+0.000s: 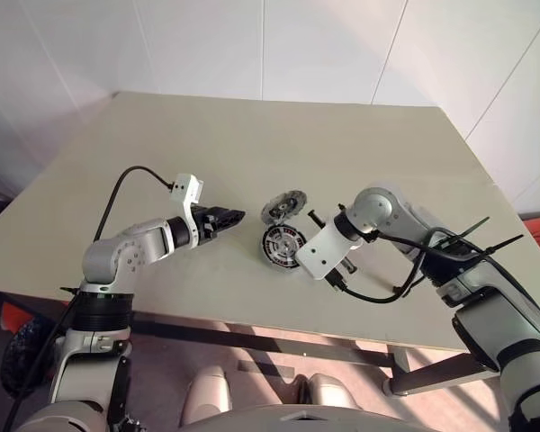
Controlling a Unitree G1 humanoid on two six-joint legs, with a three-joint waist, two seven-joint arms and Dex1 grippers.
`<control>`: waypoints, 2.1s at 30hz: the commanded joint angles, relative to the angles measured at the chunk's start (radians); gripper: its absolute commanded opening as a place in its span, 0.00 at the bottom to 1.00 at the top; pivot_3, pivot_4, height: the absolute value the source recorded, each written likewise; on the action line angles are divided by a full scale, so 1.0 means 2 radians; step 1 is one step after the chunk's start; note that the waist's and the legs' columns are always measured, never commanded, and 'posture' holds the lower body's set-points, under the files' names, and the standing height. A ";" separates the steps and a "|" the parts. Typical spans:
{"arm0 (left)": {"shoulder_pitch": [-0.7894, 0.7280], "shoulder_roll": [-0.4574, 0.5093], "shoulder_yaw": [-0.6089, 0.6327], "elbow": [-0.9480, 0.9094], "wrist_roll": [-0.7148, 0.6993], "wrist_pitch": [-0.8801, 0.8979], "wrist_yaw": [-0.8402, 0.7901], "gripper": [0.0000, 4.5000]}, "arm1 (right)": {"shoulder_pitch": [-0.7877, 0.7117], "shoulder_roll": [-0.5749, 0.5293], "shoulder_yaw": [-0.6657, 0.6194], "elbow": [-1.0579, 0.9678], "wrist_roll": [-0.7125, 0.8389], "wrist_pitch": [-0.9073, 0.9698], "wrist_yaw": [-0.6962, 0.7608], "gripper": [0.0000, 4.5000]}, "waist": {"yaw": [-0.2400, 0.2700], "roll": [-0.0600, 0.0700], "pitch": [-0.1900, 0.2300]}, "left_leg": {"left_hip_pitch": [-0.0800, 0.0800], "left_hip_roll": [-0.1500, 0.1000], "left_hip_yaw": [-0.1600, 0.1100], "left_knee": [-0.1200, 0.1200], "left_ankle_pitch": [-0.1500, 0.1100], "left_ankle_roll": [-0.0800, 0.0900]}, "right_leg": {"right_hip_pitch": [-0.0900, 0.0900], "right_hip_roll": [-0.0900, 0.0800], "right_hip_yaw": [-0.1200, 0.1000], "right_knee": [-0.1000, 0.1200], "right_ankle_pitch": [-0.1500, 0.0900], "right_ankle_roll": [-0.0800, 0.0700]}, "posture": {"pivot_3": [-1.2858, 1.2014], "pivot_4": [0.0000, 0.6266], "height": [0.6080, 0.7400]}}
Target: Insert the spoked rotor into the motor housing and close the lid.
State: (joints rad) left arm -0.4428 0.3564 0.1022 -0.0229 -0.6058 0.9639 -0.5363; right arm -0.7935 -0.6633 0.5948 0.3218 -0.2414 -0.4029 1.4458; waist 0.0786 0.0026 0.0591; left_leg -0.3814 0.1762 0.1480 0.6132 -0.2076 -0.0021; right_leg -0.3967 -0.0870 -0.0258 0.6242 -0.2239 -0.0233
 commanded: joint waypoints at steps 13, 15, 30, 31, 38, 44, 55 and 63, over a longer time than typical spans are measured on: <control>0.040 -0.053 0.010 -0.034 -0.007 -0.020 0.028 0.66 | 0.060 -0.171 -0.079 -0.155 0.093 0.179 0.060 0.00 | 0.002 0.000 0.000 | 0.001 0.000 0.000 0.000 0.000 0.001 | 0.001 0.000 0.000 0.000 0.000 0.000 | 0.52 0.00 1.00; 0.044 -0.057 0.010 -0.035 -0.007 -0.021 0.029 0.66 | 0.069 -0.179 -0.088 -0.179 0.097 0.226 0.058 0.00 | 0.000 0.000 0.000 | 0.001 0.001 0.000 0.000 0.000 0.000 | 0.001 0.001 0.000 0.000 0.000 0.000 | 0.52 0.00 1.00; 0.059 -0.069 0.013 -0.042 -0.006 -0.026 0.038 0.66 | 0.062 -0.143 -0.086 -0.294 0.113 0.434 0.025 0.00 | 0.004 0.000 0.000 | 0.002 0.002 0.000 0.000 0.000 -0.001 | 0.001 0.001 0.000 0.000 0.000 0.000 | 0.52 0.00 1.00; 0.060 -0.068 0.013 -0.043 -0.006 -0.025 0.039 0.66 | 0.062 -0.142 -0.085 -0.296 0.112 0.434 0.023 0.00 | 0.005 0.000 0.000 | 0.002 0.002 0.000 0.000 0.000 -0.001 | 0.001 0.001 0.000 0.000 0.000 0.000 | 0.52 0.00 1.00; 0.063 -0.069 0.016 -0.048 -0.008 -0.024 0.044 0.66 | 0.052 -0.133 -0.076 -0.278 0.094 0.421 0.014 0.00 | 0.008 0.000 0.000 | 0.002 0.002 0.000 0.000 0.000 -0.001 | 0.001 0.001 0.000 0.000 0.000 0.000 | 0.52 0.00 1.00; 0.062 -0.068 0.019 -0.047 -0.008 -0.024 0.045 0.66 | 0.045 -0.126 -0.063 -0.241 0.048 0.324 -0.016 0.00 | 0.008 0.000 0.000 | 0.002 0.002 0.000 0.000 0.000 -0.001 | 0.001 0.001 0.000 0.000 0.000 0.000 | 0.52 0.00 1.00; 0.060 -0.068 0.022 -0.048 -0.011 -0.022 0.049 0.66 | 0.019 -0.105 -0.043 -0.140 -0.055 0.108 -0.086 0.00 | 0.008 0.000 0.000 | 0.001 0.001 0.000 0.000 0.000 -0.001 | 0.000 0.001 0.000 0.000 0.000 0.000 | 0.52 0.00 1.00; 0.058 -0.068 0.023 -0.046 -0.010 -0.022 0.049 0.66 | 0.015 -0.120 -0.044 -0.121 -0.102 -0.012 -0.103 0.00 | 0.007 0.000 0.000 | 0.001 0.002 0.000 0.000 0.000 -0.001 | 0.000 0.001 0.000 0.000 0.000 0.000 | 0.52 0.00 1.00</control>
State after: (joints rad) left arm -0.3117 0.2150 0.1342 -0.0835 -0.6102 0.9339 -0.4357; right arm -0.7203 -0.8927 0.5419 0.0993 -0.4391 -0.3883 1.2663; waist 0.0924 0.0026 0.0601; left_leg -0.3791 0.1795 0.1488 0.6129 -0.2081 -0.0048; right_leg -0.3960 -0.0846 -0.0252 0.6248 -0.2235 -0.0239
